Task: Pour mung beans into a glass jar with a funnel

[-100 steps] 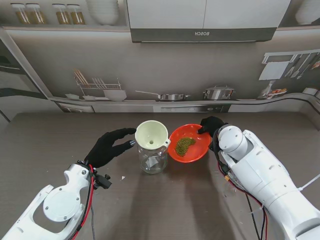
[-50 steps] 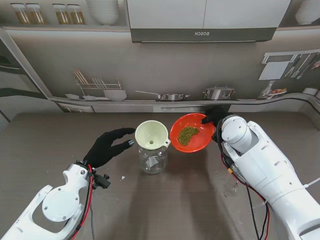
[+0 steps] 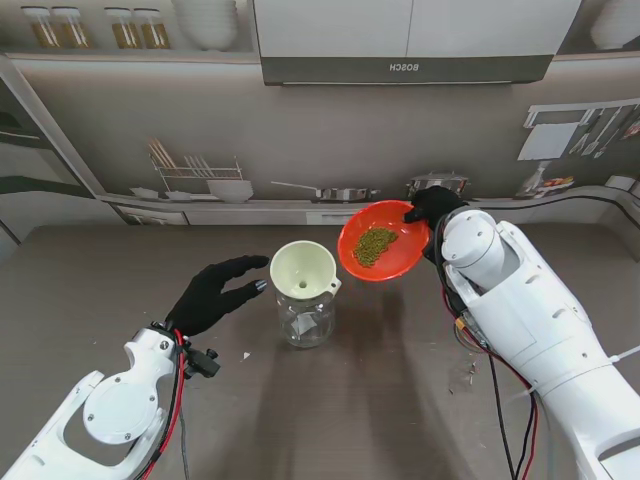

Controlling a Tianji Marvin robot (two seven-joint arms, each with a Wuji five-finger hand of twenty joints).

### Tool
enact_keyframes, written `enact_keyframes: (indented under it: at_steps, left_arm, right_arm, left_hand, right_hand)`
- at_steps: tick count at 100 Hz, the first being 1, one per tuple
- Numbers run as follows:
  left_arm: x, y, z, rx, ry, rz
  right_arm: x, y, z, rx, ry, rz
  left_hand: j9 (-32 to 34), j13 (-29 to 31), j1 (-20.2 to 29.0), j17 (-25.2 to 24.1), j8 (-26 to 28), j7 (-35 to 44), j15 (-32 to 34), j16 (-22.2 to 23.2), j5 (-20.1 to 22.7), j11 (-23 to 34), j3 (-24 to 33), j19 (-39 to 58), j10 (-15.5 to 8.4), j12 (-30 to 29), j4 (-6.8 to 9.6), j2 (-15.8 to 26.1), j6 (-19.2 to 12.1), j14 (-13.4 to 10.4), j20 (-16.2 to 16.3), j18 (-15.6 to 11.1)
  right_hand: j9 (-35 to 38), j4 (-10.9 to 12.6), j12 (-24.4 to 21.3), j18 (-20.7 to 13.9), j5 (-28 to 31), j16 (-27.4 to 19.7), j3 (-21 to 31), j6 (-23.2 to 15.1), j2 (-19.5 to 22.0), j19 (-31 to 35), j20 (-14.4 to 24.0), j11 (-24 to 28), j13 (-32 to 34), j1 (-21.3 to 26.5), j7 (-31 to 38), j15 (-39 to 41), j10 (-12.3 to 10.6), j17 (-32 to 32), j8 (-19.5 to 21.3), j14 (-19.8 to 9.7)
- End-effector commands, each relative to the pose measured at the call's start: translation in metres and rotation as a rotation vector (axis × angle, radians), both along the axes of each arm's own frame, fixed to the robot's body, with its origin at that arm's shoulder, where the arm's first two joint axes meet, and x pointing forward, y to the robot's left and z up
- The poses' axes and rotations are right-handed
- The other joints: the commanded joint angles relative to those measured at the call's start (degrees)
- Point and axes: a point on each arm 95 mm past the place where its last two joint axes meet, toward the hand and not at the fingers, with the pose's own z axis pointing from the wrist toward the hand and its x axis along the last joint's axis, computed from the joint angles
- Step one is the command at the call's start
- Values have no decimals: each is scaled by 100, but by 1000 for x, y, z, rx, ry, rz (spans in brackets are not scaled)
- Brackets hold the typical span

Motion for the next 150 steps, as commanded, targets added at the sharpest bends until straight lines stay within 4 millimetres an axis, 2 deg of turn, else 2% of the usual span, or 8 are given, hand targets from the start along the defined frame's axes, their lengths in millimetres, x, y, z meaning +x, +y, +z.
enact_keyframes:
  at_steps: [1,35,66,150]
  left_arm:
    - [-1,-1,-2,-4,10,-11]
    - [-1,-1,-2,-8,10,-8]
    - [-2,0,-2,-9,10,-7]
    - [-2,2,-3,-13,10,-3]
  right_arm:
    - [1,11,17,16,-30,23]
    - [-3,32,37,26,-95,50]
    - [-4,52,47,-28,-170,68]
    - [-9,81,46,-191,-375,95]
  left_hand:
    - [90,20,113,-22,2,-2,2,39,12,-52,-87,-142,14,-40,147,238,3,20,57,-3]
    - [93,25,114,-25,1,-4,4,40,9,-53,-82,-142,9,-41,148,241,5,25,56,1]
    - [96,29,114,-20,2,-1,3,39,16,-52,-82,-141,7,-40,146,241,4,29,57,1]
    - [116,44,118,-17,4,3,5,39,33,-51,-90,-143,36,-39,147,250,34,43,51,8]
  right_hand:
    - [443,107,-26,-648,323,103,672,-324,304,715,94,-61,93,499,327,506,266,314,227,-691]
    - [437,110,-20,-640,308,102,669,-298,302,723,87,-61,93,513,318,506,280,315,223,-702]
    - [415,109,-16,-654,279,101,667,-285,308,733,84,-65,94,508,313,499,289,318,225,-731]
    - [403,105,-45,-729,262,118,678,-300,308,767,77,-46,97,477,330,502,257,329,210,-800]
